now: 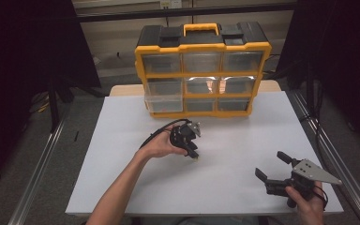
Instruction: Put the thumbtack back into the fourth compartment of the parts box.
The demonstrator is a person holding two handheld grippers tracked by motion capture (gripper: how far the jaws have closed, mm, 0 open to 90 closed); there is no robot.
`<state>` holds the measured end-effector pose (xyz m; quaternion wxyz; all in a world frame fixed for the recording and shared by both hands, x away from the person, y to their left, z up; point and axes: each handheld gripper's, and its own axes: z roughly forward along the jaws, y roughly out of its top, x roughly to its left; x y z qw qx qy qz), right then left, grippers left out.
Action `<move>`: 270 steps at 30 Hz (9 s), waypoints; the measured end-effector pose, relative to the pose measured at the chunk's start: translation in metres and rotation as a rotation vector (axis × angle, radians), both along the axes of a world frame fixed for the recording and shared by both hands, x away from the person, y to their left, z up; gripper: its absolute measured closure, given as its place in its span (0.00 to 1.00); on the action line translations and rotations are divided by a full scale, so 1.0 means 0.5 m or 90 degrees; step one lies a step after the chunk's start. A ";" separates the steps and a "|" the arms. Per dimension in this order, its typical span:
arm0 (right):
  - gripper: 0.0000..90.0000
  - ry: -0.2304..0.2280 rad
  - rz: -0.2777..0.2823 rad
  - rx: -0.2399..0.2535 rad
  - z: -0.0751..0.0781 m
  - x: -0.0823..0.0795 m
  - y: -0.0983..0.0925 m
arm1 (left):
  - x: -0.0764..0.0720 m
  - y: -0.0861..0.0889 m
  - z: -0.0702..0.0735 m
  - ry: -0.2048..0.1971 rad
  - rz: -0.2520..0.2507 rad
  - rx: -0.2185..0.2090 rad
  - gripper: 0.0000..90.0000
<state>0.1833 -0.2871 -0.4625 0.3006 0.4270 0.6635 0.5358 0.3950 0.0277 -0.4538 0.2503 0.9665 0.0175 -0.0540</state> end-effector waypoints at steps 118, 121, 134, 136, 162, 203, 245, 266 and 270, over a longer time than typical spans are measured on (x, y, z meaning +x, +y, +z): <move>0.01 -0.001 0.001 0.001 0.001 -0.001 0.000 | -0.004 0.157 0.210 -0.089 0.104 -0.240 0.95; 0.01 -0.001 0.001 0.001 0.001 -0.001 0.000 | -0.006 0.160 0.220 -0.098 0.110 -0.245 0.95; 0.01 -0.003 -0.001 0.000 0.001 -0.001 0.000 | -0.006 0.176 0.261 -0.127 0.116 -0.253 0.95; 0.01 -0.002 0.000 0.000 0.001 -0.001 0.000 | -0.006 0.178 0.267 -0.125 0.119 -0.257 0.95; 0.01 -0.003 0.001 0.000 0.001 0.000 0.001 | 0.023 0.204 0.339 -0.147 0.135 -0.264 0.96; 0.01 0.000 0.006 -0.001 0.001 0.001 0.001 | 0.137 0.225 0.388 -0.156 0.210 -0.163 0.95; 0.01 -0.002 0.000 0.002 0.001 -0.002 -0.002 | 0.187 0.188 0.325 -0.123 0.209 0.001 0.95; 0.01 0.000 -0.001 0.003 0.000 -0.001 -0.002 | 0.206 0.171 0.300 -0.123 0.216 0.020 0.93; 0.01 -0.002 -0.001 0.003 0.000 -0.002 -0.003 | 0.205 0.172 0.303 -0.126 0.229 0.009 0.90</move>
